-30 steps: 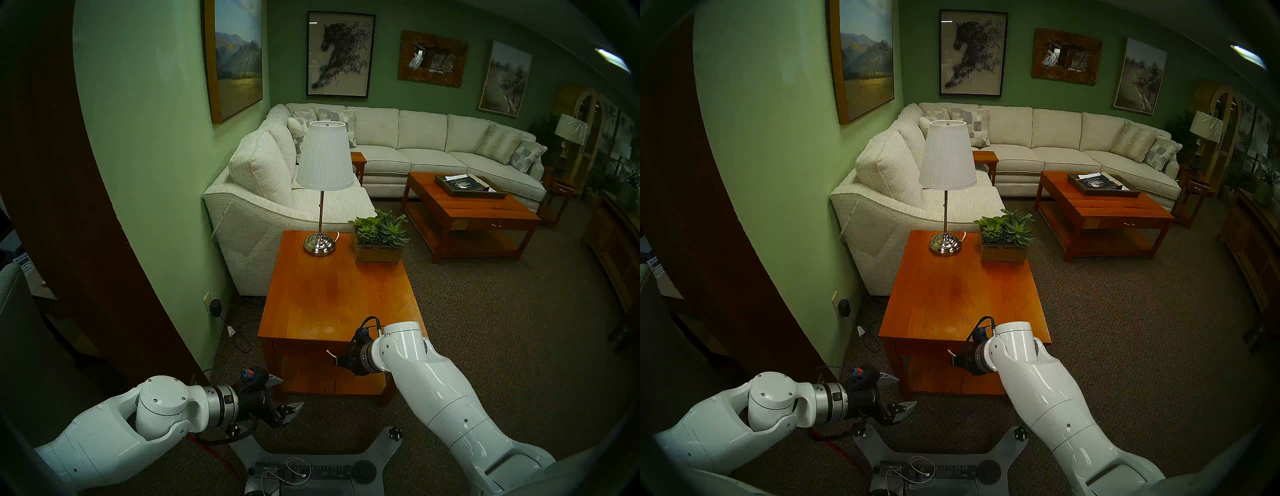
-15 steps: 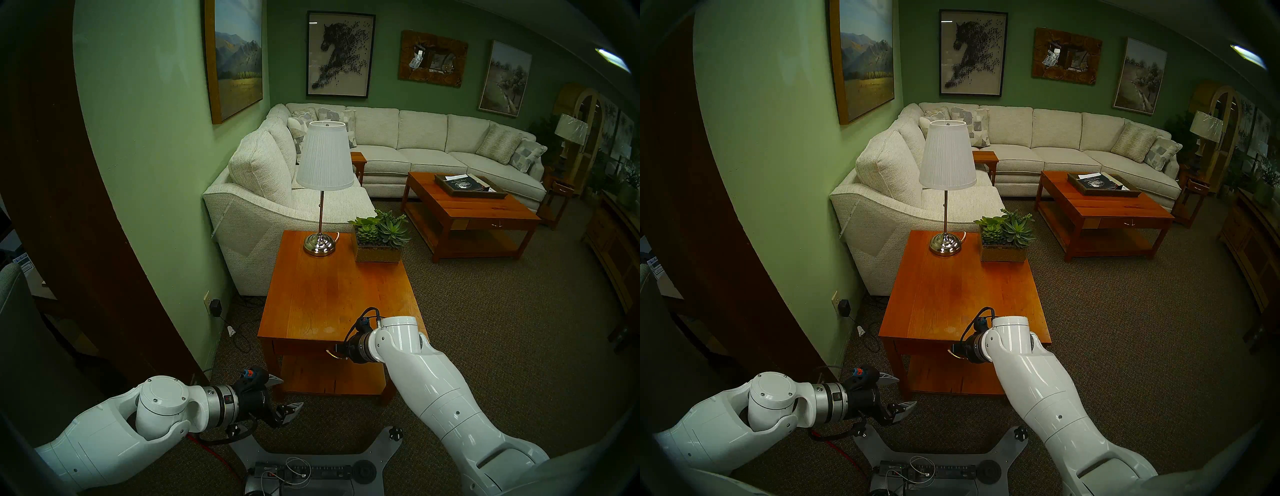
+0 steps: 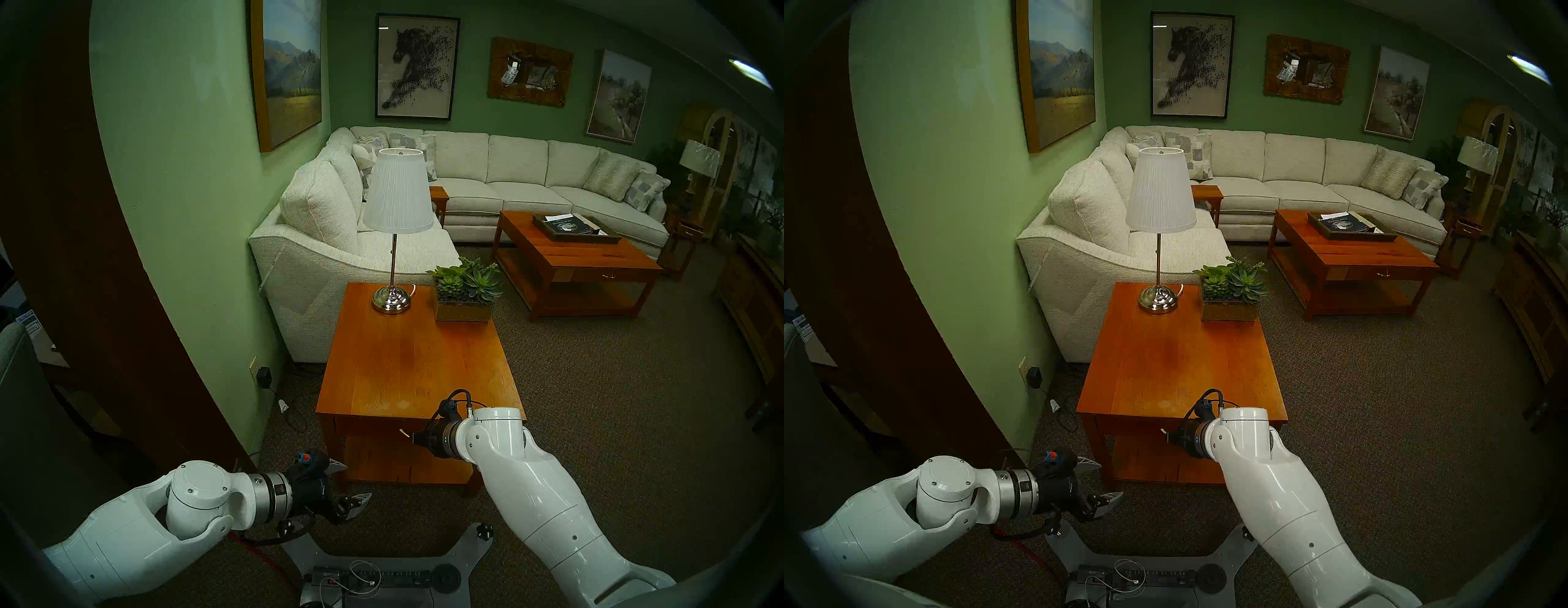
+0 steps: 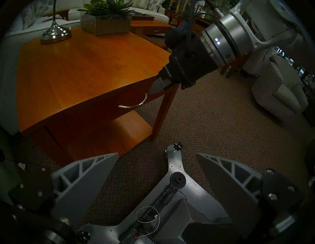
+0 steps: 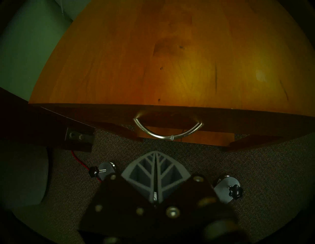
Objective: Open the drawer, take out the contents and close the drawer
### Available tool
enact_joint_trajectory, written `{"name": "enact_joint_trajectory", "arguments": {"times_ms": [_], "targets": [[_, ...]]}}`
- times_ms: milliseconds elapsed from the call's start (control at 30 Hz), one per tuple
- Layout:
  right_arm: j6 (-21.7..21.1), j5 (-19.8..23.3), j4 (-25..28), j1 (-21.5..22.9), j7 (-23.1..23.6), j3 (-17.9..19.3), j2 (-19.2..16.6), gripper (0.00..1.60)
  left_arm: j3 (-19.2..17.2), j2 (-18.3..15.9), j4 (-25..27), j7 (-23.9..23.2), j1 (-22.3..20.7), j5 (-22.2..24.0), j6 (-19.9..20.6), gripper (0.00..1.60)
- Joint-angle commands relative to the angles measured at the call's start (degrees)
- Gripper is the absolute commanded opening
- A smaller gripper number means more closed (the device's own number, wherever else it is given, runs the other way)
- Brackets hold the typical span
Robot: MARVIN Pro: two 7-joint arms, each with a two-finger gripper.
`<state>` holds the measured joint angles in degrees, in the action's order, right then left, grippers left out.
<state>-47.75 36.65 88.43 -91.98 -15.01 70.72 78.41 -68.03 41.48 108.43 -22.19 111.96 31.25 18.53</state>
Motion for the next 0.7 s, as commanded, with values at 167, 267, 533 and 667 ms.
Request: {"name": "enact_joint_trajectory", "arguments": {"times_ms": [167, 267, 533, 667], "targets": [[8.02, -2.88, 7.62, -5.83, -0.80, -0.61, -1.76, 0.00, -0.40, -0.03, 1.27, -0.01, -0.43, 0.04, -0.25, 1.60], [8.74, -3.16, 5.16, -4.52, -0.21, -1.30, -1.47, 0.00, -0.41, -0.03, 1.29, 0.00, -0.42, 0.04, -0.24, 1.60], [8.13, -3.34, -0.13, -0.25, 0.33, -2.96, 0.02, 0.00, -0.37, -0.01, 1.22, -0.03, -0.47, 0.03, -0.26, 1.60], [8.40, -3.73, -2.05, 1.34, 0.54, -3.48, 0.57, 0.00, -0.36, 0.01, 1.19, -0.05, -0.49, 0.03, -0.26, 1.60]]}}
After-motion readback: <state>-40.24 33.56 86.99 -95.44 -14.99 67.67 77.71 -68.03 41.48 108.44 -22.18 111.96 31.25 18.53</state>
